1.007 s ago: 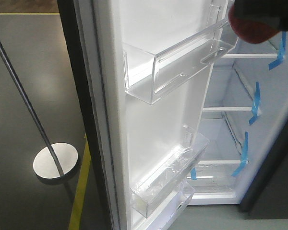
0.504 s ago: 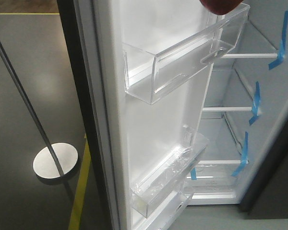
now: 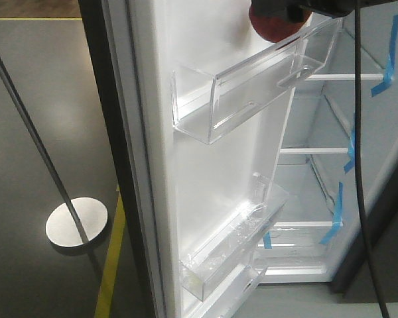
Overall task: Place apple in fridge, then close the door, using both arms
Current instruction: 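Lower the apple into the upper door bin and open the right gripper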
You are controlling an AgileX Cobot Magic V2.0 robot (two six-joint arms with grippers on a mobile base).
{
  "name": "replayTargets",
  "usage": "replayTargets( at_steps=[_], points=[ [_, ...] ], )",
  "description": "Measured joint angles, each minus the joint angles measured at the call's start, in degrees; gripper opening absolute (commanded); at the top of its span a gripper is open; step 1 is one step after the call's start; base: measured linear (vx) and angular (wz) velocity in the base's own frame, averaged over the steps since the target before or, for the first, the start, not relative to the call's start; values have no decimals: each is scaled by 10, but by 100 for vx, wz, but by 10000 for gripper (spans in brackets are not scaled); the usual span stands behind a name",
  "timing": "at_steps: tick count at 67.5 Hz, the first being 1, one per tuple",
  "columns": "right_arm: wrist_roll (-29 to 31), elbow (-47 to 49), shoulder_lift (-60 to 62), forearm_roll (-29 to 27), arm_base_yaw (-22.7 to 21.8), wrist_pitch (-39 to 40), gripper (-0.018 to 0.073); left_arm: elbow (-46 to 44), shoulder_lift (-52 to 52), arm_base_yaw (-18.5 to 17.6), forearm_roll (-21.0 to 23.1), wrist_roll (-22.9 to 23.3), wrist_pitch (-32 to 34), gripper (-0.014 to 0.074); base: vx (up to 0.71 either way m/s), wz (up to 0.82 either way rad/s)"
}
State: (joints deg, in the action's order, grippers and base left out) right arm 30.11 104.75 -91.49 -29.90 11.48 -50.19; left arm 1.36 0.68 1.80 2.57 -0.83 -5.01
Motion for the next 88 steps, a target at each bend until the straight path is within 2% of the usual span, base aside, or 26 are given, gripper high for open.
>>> replayTargets(
  at_steps=[12,27,35,56,76,88],
  points=[
    [3,0,-17,0,0,3,419,0,0,0,0,0,0,-6,0,0],
    [3,0,-19,1,0,3,593,0,0,0,0,0,0,-6,0,0],
    [3,0,-19,-1,0,4,644,0,0,0,0,0,0,-6,0,0],
    [3,0,-8,-1,0,4,610,0,0,0,0,0,0,-6,0,0],
    [-2,-3,67,-3,0,-22,579,0,0,0,0,0,0,-6,0,0],
    [1,-92,141,-33,1,-17,579,0,0,0,0,0,0,-6,0,0]
  ],
)
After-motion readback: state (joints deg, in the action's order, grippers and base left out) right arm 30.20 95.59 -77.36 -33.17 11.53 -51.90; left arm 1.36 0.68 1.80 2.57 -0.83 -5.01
